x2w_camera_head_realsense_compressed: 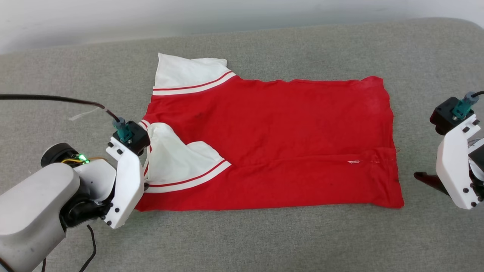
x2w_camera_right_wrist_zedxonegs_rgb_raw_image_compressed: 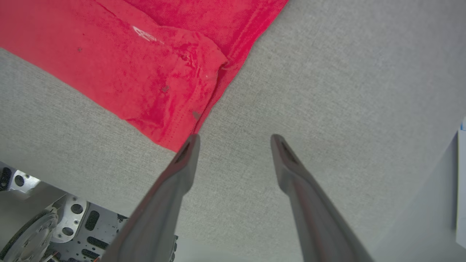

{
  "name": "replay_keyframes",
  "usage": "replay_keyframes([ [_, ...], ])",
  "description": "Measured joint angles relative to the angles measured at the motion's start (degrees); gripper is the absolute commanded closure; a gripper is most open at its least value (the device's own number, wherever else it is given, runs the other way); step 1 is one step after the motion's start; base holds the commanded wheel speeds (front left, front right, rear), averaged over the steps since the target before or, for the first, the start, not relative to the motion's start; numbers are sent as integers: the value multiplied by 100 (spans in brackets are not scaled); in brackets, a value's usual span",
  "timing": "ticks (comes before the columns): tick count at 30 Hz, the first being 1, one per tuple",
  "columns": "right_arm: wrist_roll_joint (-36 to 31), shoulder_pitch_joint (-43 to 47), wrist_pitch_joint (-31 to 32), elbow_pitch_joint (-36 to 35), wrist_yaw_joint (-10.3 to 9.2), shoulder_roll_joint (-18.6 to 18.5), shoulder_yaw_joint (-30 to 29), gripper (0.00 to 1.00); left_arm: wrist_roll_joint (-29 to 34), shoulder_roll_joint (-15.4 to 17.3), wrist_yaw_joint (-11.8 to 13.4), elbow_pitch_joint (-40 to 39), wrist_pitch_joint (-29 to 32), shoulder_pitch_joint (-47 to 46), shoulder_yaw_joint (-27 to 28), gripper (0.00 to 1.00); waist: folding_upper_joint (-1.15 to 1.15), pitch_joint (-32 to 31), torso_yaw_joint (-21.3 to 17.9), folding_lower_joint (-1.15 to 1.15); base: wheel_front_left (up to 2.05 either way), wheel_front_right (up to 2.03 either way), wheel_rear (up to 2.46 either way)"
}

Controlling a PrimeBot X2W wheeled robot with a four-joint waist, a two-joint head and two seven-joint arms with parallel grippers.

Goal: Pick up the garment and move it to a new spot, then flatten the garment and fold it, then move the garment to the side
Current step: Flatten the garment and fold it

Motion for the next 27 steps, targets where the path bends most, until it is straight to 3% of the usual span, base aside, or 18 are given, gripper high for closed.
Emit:
replay_keyframes([
  [3, 292, -2, 205, 334, 0, 112, 12, 0, 44, 8, 0, -71, -3, -51, 0, 100, 0, 73, 22, 0, 0, 0, 0],
  [12, 564, 270, -126, 1419, -1, 1104, 3, 0, 122, 8, 20, -137, -9, -133, -15, 100, 0, 370, 107, 0, 0, 0, 0],
  [16, 527, 261, -279, 1522, -1, 1156, 112, 0, 119, 3, 24, -105, -13, -138, -24, 100, 0, 413, 122, 0, 0, 0, 0],
  [17, 525, 252, -331, 1523, -2, 1154, 151, 74, 112, 4, 24, -90, -19, -136, -29, 100, 0, 409, 116, 0, 0, 0, 0],
  [18, 526, 235, -366, 1523, -2, 1149, 193, 100, 111, 5, 24, -74, -26, -131, -32, 100, 0, 396, 106, 0, 0, 0, 0],
  [27, 594, 68, -721, 1113, 0, 858, 559, 100, -69, 182, 24, -113, -130, 114, -55, 100, 0, -11, 36, 0, 0, 0, 0],
])
